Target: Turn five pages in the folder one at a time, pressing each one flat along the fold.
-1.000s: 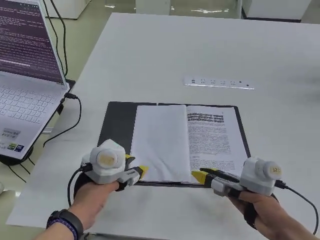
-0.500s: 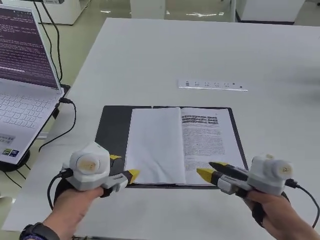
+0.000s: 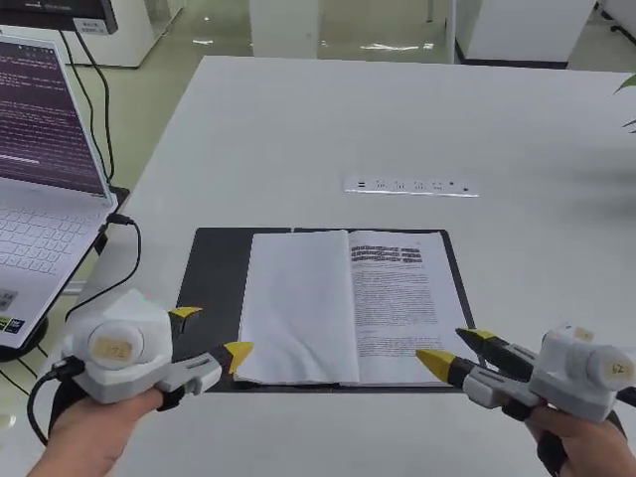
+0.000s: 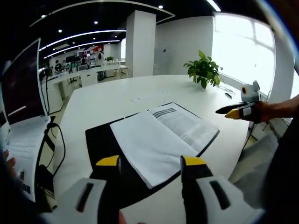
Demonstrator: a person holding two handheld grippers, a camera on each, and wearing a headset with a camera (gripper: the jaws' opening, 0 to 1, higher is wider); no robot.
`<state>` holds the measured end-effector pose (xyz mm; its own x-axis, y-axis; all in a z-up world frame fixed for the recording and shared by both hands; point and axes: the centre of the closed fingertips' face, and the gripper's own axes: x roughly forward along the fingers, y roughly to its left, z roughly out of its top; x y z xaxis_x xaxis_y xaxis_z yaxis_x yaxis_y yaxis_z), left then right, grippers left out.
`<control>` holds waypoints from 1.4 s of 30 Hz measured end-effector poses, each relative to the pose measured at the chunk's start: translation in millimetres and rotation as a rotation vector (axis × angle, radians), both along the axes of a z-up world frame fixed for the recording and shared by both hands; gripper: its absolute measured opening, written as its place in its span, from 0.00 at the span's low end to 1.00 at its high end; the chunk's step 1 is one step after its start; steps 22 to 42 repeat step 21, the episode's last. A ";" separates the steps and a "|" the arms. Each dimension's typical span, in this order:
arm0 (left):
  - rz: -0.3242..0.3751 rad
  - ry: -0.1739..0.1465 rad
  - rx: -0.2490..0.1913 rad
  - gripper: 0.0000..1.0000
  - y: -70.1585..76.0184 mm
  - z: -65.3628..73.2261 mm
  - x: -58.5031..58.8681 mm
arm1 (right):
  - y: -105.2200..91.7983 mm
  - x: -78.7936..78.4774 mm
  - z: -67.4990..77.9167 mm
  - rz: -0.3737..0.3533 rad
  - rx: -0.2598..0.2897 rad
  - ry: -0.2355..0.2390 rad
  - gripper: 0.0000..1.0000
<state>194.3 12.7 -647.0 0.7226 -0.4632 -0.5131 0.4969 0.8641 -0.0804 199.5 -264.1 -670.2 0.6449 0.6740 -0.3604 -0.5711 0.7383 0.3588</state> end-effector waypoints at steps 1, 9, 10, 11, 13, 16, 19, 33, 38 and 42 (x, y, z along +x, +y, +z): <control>0.006 -0.002 -0.004 0.52 2.1 2.7 -1.8 | -3.6 -1.1 3.3 -0.007 -0.005 -0.007 0.58; 0.047 -0.018 -0.010 0.60 17.2 21.4 -14.3 | -22.1 -8.5 20.8 -0.048 -0.045 -0.045 0.67; 0.051 -0.022 -0.017 0.61 19.5 25.2 -16.8 | -22.8 -10.0 21.1 -0.047 -0.053 -0.043 0.68; 0.052 -0.023 -0.018 0.63 20.2 27.7 -18.6 | -23.4 -11.0 21.0 -0.047 -0.061 -0.042 0.70; 0.058 -0.029 -0.021 0.65 22.6 32.8 -22.4 | -25.3 -13.6 19.3 -0.048 -0.071 -0.032 0.73; 0.067 -0.028 -0.046 0.67 23.3 36.1 -28.1 | -29.9 -16.1 17.4 -0.059 -0.083 -0.035 0.74; 0.061 -0.026 -0.042 0.70 18.8 35.6 -34.9 | -29.8 -19.3 18.5 -0.064 -0.080 -0.033 0.75; 0.061 -0.023 -0.040 0.71 18.1 33.3 -38.7 | -30.2 -21.2 19.8 -0.062 -0.081 -0.035 0.76; 0.061 -0.023 -0.040 0.71 18.1 33.3 -38.7 | -30.2 -21.2 19.8 -0.062 -0.081 -0.035 0.76; 0.061 -0.023 -0.040 0.71 18.1 33.3 -38.7 | -30.2 -21.2 19.8 -0.062 -0.081 -0.035 0.76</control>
